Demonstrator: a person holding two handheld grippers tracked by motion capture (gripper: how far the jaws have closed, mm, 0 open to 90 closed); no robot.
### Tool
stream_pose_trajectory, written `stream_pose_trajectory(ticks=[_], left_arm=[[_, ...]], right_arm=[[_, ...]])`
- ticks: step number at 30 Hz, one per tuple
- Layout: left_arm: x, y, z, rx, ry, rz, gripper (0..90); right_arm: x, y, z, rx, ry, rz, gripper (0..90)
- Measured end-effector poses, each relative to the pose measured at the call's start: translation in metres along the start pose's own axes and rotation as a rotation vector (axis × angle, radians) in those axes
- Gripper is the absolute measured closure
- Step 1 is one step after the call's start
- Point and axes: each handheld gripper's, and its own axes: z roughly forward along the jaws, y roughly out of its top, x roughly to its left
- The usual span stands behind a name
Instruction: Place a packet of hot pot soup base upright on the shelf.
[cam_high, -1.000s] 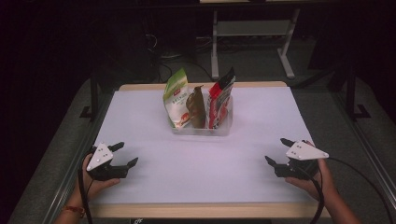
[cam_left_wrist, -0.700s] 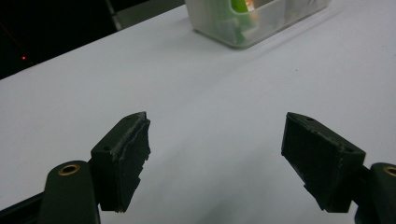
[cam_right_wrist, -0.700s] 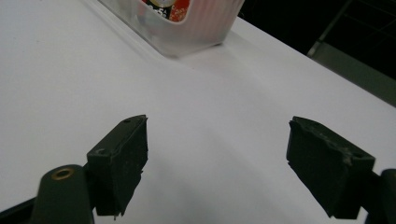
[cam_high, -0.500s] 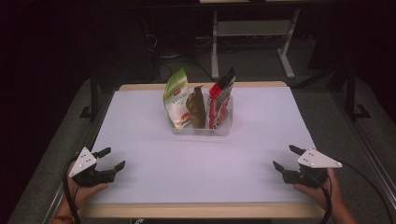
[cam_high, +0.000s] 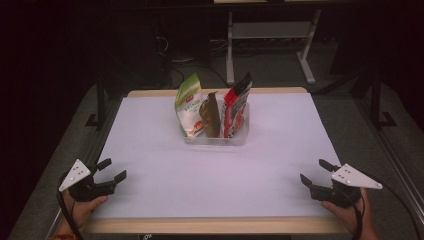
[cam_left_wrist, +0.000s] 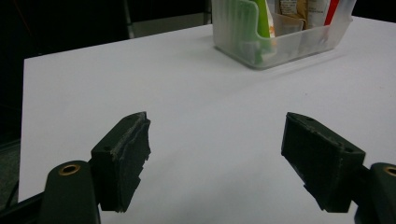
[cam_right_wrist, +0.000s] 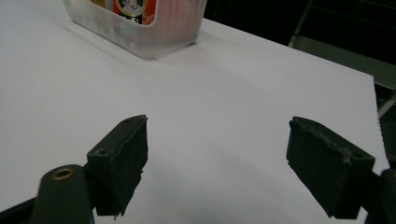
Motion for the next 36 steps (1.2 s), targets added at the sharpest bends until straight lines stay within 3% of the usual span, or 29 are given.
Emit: stream_pose_trajectory(ticks=[20, 36], left_arm=[[-0.008, 0.000, -0.002, 0.017, 0.017, 0.031, 22.8], [-0.011, 0.003, 0.002, 0.025, 0.011, 0.048, 22.9]], right_arm=[[0.019, 0.006, 0.011, 0.039, 0.036, -0.085, 20.5], [0.021, 0.006, 0.011, 0.045, 0.046, -0.091, 20.6]])
